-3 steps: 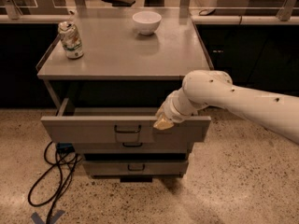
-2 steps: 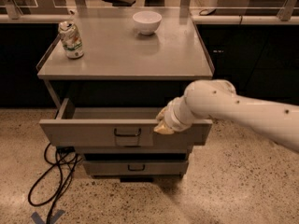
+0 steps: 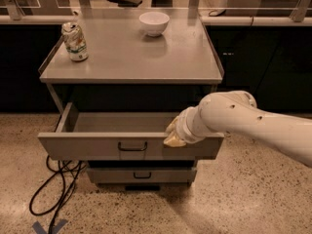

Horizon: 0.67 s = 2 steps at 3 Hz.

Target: Open top drawer

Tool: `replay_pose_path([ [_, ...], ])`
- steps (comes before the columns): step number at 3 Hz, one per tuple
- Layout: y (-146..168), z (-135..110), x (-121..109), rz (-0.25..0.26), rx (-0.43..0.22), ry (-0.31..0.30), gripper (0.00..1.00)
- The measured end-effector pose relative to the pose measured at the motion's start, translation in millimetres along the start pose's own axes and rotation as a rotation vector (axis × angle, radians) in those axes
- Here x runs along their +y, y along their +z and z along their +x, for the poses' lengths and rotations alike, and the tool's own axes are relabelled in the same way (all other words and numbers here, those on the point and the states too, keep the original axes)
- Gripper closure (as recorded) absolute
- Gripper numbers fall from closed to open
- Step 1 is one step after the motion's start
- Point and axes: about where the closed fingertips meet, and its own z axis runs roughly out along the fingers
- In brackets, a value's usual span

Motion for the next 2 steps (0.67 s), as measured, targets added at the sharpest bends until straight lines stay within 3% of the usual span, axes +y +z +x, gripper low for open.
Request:
replay_pose_path([
  [1,-7.6,10.5,26.1,0.024,0.006,0.019,1.00],
  [2,-15.4,10.0,34.5,0.043,0.005,0.024,1.00],
])
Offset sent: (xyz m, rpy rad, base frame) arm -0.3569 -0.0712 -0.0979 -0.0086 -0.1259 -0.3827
